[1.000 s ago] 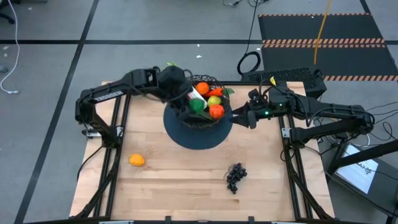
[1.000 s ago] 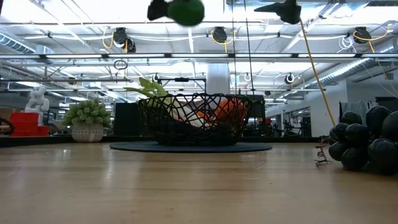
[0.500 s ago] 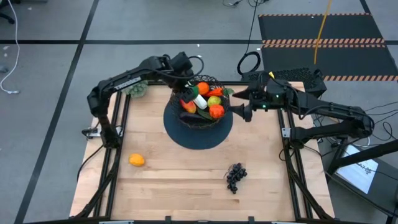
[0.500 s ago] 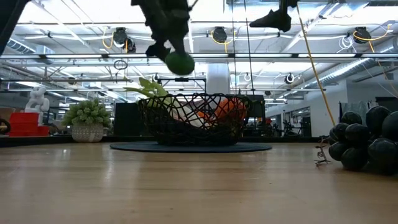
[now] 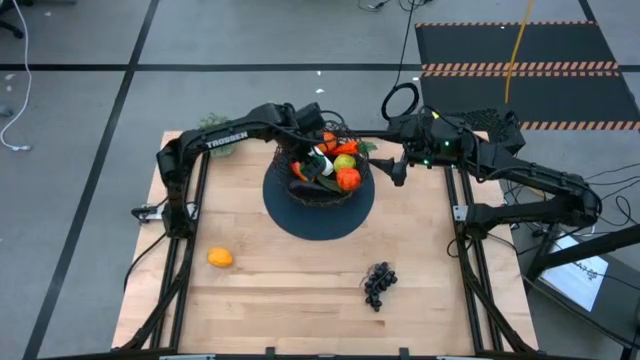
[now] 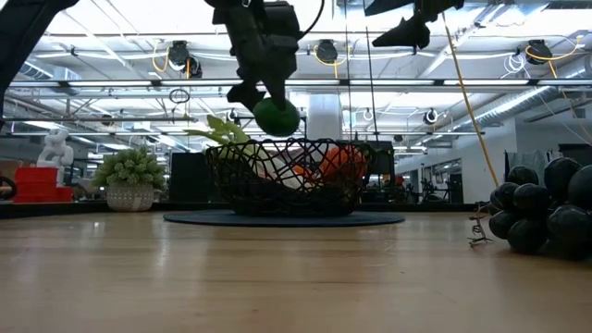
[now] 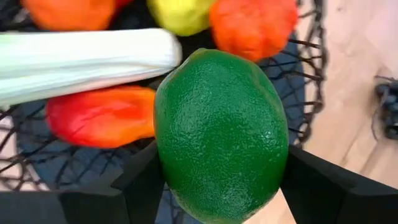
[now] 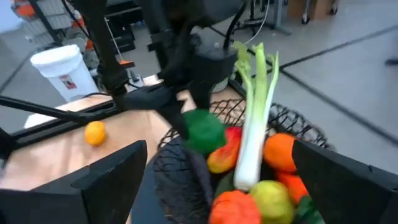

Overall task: Build produce basket
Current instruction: Put the green lime into the wire basket, then put the yellow lemon into the wire basket

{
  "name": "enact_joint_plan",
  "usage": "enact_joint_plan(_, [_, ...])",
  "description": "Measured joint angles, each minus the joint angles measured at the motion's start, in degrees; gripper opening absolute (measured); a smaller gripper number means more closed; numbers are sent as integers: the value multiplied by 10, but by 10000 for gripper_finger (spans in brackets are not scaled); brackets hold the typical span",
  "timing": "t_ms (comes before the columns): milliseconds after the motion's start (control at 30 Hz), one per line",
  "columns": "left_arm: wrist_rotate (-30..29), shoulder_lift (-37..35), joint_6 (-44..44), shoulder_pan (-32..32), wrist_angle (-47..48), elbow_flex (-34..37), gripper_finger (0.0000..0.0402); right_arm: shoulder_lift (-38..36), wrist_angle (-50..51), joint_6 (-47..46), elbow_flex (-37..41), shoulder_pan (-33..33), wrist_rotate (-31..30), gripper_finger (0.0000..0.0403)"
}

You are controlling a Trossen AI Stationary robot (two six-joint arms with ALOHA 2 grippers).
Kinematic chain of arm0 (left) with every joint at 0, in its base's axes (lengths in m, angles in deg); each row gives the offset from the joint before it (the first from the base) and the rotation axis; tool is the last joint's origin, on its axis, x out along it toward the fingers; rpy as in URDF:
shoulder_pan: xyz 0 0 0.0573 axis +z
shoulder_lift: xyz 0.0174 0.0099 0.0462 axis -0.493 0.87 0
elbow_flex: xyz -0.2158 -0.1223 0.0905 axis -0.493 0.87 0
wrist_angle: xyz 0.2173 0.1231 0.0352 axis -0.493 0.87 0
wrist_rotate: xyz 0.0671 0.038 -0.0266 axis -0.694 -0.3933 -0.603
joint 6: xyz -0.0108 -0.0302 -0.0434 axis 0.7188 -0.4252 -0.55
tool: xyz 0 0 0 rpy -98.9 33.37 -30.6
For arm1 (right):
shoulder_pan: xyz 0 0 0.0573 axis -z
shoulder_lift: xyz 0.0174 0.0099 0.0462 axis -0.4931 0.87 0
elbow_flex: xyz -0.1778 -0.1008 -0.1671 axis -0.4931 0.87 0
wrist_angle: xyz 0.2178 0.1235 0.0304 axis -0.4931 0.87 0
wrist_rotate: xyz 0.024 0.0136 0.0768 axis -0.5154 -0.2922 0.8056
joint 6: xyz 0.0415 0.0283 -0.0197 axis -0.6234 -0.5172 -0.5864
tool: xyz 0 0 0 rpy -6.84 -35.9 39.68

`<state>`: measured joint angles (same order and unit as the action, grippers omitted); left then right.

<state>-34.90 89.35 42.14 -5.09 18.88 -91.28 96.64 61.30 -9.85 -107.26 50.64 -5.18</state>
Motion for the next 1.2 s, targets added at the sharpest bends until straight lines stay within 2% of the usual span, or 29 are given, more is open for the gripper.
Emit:
enact_joint_plan(133, [-21,0,2,-18,-7,0,275,0,-4,47,0,14,0,393])
enact_joint_plan(267, [-31,0,-23,-25,-6,0,300,0,-3,80,0,30,0,393])
enact_joint_plan(467, [-43,0,-58,-39,-6,0,340,0,-3,86,0,49,0,393])
enact_joint_plan(667, [-42,-3,-95,-52,7,0,346,0,-3,86,0,56,0,393])
enact_joint_plan(867, [-41,-22,-157,-68,14,0,346,0,-1,61,10,56,1,393])
enact_joint_plan(1033, [-41,-37,-161,-73,25,0,346,-1,1,21,10,53,2,393])
enact_joint_plan(1200, [-54,-57,-151,-69,74,-1,346,-4,-3,-63,10,53,2,393])
